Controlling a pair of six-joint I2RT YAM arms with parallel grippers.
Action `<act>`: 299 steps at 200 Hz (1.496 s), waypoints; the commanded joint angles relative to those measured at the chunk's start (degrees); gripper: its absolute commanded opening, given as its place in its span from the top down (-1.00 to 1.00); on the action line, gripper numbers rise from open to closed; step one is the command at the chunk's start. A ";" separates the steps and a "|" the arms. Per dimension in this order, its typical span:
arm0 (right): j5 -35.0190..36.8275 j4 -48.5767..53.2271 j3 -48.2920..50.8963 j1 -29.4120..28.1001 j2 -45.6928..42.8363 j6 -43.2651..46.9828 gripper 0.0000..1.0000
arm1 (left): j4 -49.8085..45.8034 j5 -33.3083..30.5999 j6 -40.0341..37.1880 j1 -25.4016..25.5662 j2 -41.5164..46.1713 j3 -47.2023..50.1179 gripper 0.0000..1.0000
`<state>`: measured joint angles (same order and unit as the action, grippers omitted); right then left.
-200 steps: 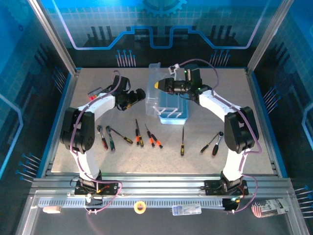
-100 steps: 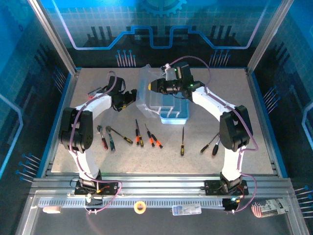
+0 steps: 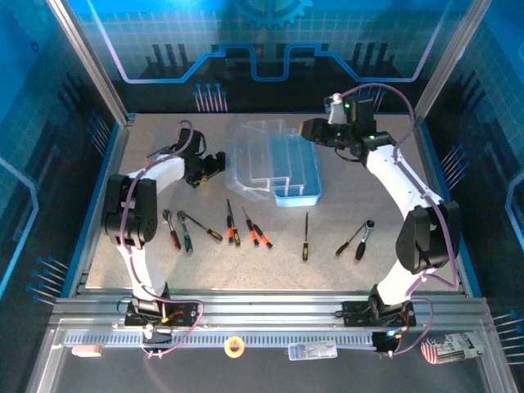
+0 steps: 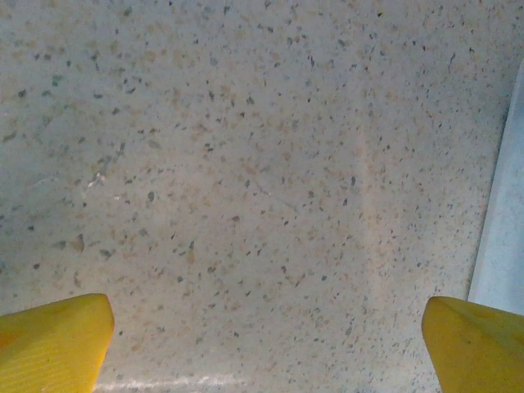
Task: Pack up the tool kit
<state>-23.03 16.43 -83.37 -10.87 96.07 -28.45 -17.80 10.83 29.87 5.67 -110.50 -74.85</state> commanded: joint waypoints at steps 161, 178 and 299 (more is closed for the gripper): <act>18.59 -0.66 16.00 0.22 9.48 1.32 0.45 | -12.08 -2.78 -1.49 -0.22 -13.45 -19.98 -0.94; 19.91 -2.09 17.33 -0.10 8.75 0.21 0.51 | -11.78 -3.91 -0.23 -0.22 -12.95 -18.34 -0.94; 21.19 -9.72 24.55 -2.60 5.40 -8.29 0.71 | -8.56 -4.75 2.39 -1.28 -14.57 -15.16 -0.92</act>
<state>0.25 8.91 -59.88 -12.16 102.15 -33.50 -26.04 6.28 31.42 4.97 -122.93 -89.82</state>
